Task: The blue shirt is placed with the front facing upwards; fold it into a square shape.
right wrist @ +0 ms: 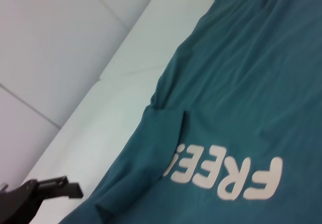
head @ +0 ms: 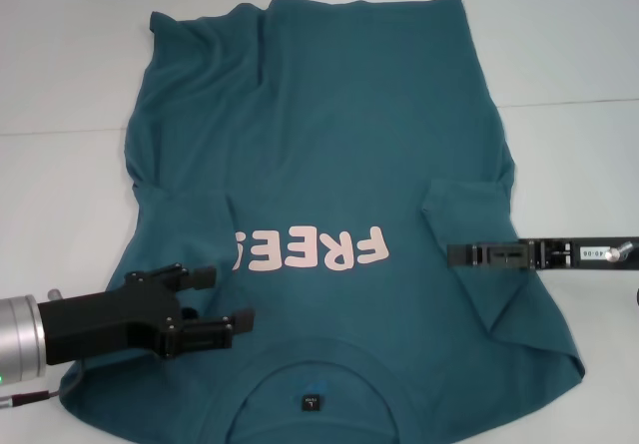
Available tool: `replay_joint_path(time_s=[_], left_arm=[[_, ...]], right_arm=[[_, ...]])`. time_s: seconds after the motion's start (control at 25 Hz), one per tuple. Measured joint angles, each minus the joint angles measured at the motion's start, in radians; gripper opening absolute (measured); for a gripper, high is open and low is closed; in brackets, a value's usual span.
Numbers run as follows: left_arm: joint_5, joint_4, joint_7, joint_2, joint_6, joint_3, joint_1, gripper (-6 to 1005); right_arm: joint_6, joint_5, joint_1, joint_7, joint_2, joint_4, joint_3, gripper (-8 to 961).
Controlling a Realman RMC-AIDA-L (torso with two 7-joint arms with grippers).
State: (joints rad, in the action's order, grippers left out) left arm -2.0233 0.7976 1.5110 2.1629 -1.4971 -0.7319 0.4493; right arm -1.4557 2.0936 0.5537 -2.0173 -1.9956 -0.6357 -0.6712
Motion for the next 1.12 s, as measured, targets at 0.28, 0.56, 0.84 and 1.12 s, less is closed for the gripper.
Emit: replay_joint_path(time_s=[0.28, 0.56, 0.84, 1.12], left_arm=[[0.000, 0.000, 0.000, 0.000, 0.000, 0.002, 0.000, 903], [0.000, -0.010, -0.004, 0.000, 0.000, 0.005, 0.003, 903], [0.000, -0.011, -0.005, -0.001, 0.000, 0.003, 0.004, 903], [0.000, -0.011, -0.005, -0.002, 0.001, 0.001, 0.005, 902]], right_arm=[[0.079, -0.015, -0.024, -0.004, 0.000, -0.005, 0.044, 920], [0.183, 0.031, -0.029, -0.081, 0.000, 0.002, 0.042, 931], [0.217, 0.074, -0.027, -0.133, 0.000, 0.002, 0.039, 931], [0.218, 0.091, -0.029, -0.145, -0.001, 0.004, 0.045, 930]])
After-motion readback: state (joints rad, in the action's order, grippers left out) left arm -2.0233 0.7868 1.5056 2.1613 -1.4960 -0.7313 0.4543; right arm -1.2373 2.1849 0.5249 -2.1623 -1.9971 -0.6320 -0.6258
